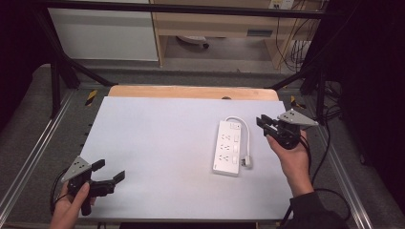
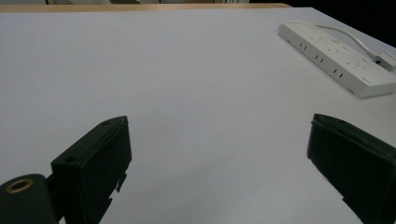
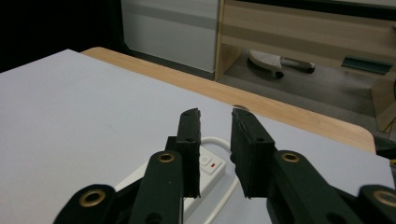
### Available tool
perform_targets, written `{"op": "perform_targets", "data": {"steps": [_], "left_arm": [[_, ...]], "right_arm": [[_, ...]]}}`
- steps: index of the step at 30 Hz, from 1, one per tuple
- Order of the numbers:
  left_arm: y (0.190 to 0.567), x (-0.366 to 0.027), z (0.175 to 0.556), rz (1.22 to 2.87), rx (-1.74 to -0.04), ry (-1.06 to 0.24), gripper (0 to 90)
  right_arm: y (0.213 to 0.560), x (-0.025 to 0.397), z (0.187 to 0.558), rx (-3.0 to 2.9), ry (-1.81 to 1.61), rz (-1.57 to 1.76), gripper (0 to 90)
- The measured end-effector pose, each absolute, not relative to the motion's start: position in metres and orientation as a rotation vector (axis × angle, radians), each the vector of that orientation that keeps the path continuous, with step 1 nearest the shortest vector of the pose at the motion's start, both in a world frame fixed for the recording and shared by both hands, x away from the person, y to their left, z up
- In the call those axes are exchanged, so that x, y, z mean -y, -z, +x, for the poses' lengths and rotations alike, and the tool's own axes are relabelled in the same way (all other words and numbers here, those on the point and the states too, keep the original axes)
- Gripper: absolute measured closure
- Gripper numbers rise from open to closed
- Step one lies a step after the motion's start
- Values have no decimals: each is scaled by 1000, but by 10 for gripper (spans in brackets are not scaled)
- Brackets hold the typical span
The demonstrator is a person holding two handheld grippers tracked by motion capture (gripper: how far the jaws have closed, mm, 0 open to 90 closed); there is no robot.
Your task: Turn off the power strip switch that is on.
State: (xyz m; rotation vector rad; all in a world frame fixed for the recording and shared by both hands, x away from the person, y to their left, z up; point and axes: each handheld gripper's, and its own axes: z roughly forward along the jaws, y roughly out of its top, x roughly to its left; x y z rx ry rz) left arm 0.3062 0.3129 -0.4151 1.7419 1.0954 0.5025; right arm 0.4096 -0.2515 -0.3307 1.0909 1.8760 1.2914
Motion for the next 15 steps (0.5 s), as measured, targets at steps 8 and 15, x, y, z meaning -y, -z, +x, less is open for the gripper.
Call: {"op": "perform_targets", "data": {"steps": [8, 15], "left_arm": [[415, -312, 306, 1746, -1093, -499, 63], [415, -312, 306, 1750, -1089, -499, 64]], "right_arm": [[327, 249, 414, -1835, -1284, 1071, 847], [326, 245, 420, -1837, -1279, 1036, 900]]}}
